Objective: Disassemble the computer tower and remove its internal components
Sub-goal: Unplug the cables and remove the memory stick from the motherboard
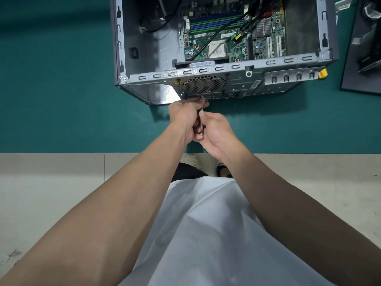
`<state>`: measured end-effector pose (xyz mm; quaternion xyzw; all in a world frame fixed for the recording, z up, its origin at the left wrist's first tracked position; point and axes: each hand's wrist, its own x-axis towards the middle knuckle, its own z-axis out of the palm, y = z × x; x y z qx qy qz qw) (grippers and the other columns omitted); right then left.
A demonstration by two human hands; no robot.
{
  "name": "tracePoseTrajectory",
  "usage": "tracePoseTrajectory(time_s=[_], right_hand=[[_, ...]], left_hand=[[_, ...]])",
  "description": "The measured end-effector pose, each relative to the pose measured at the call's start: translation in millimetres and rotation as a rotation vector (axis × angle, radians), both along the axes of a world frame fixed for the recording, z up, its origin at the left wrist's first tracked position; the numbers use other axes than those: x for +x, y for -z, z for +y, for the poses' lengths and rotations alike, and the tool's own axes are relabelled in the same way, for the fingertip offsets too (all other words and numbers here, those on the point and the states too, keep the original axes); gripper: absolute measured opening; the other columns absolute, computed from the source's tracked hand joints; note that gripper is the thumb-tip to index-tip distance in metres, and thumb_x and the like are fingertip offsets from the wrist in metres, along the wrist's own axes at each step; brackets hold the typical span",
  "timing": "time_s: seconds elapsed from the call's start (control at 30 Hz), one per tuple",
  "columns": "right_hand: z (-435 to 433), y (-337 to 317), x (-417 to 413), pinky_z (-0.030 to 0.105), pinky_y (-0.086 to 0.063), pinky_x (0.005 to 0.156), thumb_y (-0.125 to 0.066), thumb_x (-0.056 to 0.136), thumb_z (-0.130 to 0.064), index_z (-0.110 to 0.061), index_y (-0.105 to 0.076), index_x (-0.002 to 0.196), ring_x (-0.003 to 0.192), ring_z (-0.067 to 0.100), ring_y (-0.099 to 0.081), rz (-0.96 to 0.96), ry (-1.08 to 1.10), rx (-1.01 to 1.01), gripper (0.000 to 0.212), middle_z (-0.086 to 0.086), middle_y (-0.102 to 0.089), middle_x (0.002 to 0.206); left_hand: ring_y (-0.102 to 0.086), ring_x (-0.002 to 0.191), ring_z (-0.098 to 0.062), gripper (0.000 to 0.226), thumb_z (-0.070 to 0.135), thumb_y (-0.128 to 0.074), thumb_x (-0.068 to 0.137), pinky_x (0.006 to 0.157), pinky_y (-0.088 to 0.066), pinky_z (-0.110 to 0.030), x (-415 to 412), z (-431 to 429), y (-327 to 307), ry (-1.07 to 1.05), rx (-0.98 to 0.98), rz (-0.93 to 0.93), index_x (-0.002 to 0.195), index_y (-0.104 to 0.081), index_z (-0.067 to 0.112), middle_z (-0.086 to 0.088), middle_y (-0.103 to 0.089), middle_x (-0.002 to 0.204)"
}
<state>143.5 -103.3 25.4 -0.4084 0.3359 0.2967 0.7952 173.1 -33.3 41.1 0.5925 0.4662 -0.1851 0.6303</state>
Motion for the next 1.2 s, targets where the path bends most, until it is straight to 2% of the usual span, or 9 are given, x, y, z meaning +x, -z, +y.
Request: tracePoseTrajectory(time_s=[0.1, 0.2, 0.27, 0.37, 0.53, 0.67, 0.83, 1.03, 1.2], right_hand=[[10, 4, 1, 0.027, -0.035, 0.04, -0.043, 0.098, -0.01, -0.008, -0.051, 0.067, 0.049, 0.017, -0.04, -0.058, -0.121, -0.427, 0.032, 0.008, -0.045, 0.06], [15, 6, 1, 0.049, -0.051, 0.055, -0.049, 0.089, -0.008, -0.013, -0.043, 0.054, 0.062, 0.024, -0.047, -0.042, -0.158, -0.675, 0.036, 0.011, -0.052, 0.067], [16, 4, 2, 0.053, -0.055, 0.06, -0.049, 0.088, -0.005, -0.014, -0.039, 0.054, 0.065, 0.025, -0.05, -0.034, -0.163, -0.651, 0.037, 0.012, -0.053, 0.069], [4, -7, 5, 0.04, -0.057, 0.065, -0.05, 0.094, -0.006, -0.01, -0.05, 0.066, 0.072, 0.026, -0.06, -0.06, -0.192, -0.408, 0.028, 0.013, -0.058, 0.073], [-33, -23, 0, 0.03, -0.058, 0.064, -0.046, 0.099, -0.004, -0.004, -0.059, 0.092, 0.07, 0.022, -0.07, -0.039, -0.464, -0.109, 0.015, 0.014, -0.067, 0.081], [-28, -24, -6, 0.027, -0.059, 0.062, -0.055, 0.093, 0.0, -0.006, -0.056, 0.086, 0.061, 0.022, -0.07, -0.079, -0.431, -0.341, 0.01, 0.018, -0.067, 0.079], [-26, -17, -12, 0.031, -0.058, 0.063, -0.069, 0.086, -0.009, -0.013, -0.056, 0.087, 0.055, 0.017, -0.068, -0.102, -0.47, -0.652, 0.014, 0.007, -0.069, 0.064], [-32, -25, -7, 0.022, -0.052, 0.052, -0.045, 0.099, -0.003, 0.002, -0.053, 0.1, 0.054, 0.016, -0.064, -0.119, -0.507, -0.304, 0.009, 0.017, -0.063, 0.078], [-24, -23, -7, 0.028, -0.055, 0.061, -0.055, 0.094, -0.007, -0.005, -0.058, 0.088, 0.056, 0.015, -0.065, -0.183, -0.595, -0.559, 0.007, 0.011, -0.069, 0.072]], left_hand=[[-0.061, 0.05, -0.016, 0.004, 0.005, -0.068, 0.087, 0.045, -0.049, -0.022, 1, 0, 0, -0.039, -0.064, -0.031, 0.083, -0.068, 0.006, -0.005, -0.074, 0.075], [-0.069, 0.065, -0.018, 0.004, 0.0, -0.07, 0.083, 0.057, -0.055, -0.024, 2, 1, 0, -0.042, -0.113, -0.065, 0.081, -0.068, 0.003, -0.01, -0.074, 0.077], [-0.069, 0.067, -0.019, 0.007, -0.004, -0.073, 0.078, 0.059, -0.056, -0.025, 2, 2, 0, -0.016, -0.106, -0.072, 0.078, -0.068, 0.002, -0.01, -0.073, 0.075], [-0.069, 0.063, -0.018, 0.009, -0.006, -0.071, 0.08, 0.054, -0.056, -0.027, 4, 2, -1, -0.019, -0.118, -0.065, 0.078, -0.067, 0.002, -0.008, -0.072, 0.069], [-0.07, 0.079, -0.013, 0.01, 0.001, -0.062, 0.09, 0.065, -0.055, -0.024, 7, 5, 0, 0.057, -0.148, -0.042, 0.099, -0.065, 0.004, -0.002, -0.074, 0.074], [-0.07, 0.082, -0.014, 0.012, 0.004, -0.058, 0.093, 0.08, -0.055, -0.025, 4, 5, 1, 0.083, -0.148, -0.067, 0.102, -0.066, 0.003, -0.005, -0.075, 0.083], [-0.068, 0.061, -0.016, 0.014, -0.003, -0.075, 0.077, 0.056, -0.053, -0.019, 0, 3, 0, 0.053, -0.025, -0.078, 0.089, -0.068, -0.001, -0.011, -0.073, 0.079], [-0.072, 0.065, -0.017, 0.004, -0.002, -0.062, 0.089, 0.06, -0.058, -0.026, 1, 5, -1, 0.048, -0.09, -0.084, 0.092, -0.064, 0.001, -0.011, -0.073, 0.075], [-0.071, 0.07, -0.022, 0.006, -0.002, -0.069, 0.083, 0.061, -0.056, -0.026, -3, 7, -1, 0.064, -0.077, -0.115, 0.089, -0.068, 0.0, -0.01, -0.073, 0.078]])
